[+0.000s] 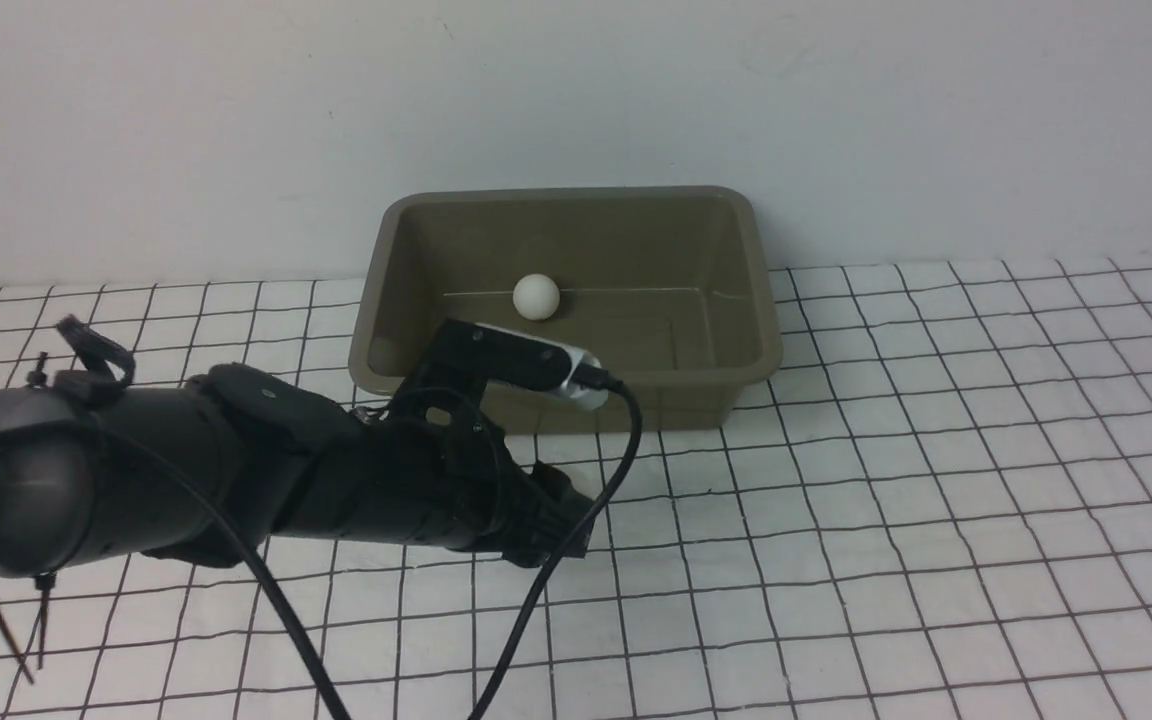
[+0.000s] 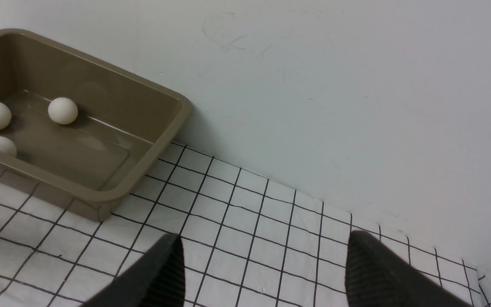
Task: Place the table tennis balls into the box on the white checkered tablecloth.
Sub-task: 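Drop the ball into the bin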
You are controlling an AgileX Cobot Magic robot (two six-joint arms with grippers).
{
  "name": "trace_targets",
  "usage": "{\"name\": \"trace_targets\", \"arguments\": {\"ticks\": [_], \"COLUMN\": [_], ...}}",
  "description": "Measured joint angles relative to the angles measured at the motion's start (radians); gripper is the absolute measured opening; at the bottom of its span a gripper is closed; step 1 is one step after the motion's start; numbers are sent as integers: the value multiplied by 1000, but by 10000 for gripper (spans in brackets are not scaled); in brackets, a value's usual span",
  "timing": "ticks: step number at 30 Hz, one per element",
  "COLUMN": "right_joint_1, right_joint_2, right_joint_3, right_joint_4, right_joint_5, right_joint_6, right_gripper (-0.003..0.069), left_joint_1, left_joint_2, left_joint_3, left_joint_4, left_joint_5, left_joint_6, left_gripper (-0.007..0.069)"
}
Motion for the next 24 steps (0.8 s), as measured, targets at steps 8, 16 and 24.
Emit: {"name": "trace_targets", "arguments": {"ticks": [8,16,24], "right_joint_1": [0,0,0], "right_joint_2": [0,0,0], "right_joint_3": [0,0,0], "right_joint_4": [0,0,1], "right_joint_5": [0,-12,-22], "right_joint_6": [0,0,0], "right_gripper": [462,462,462], "left_joint_1": [0,0,0], "left_joint_2": [-73,46,209], "left_joint_3": [-51,-171,-382], "left_joint_4": [-1,2,-5], "left_joint_5": [-200,-430,-446], "left_joint_6": [169,389,452], "left_gripper": [345,345,378]}}
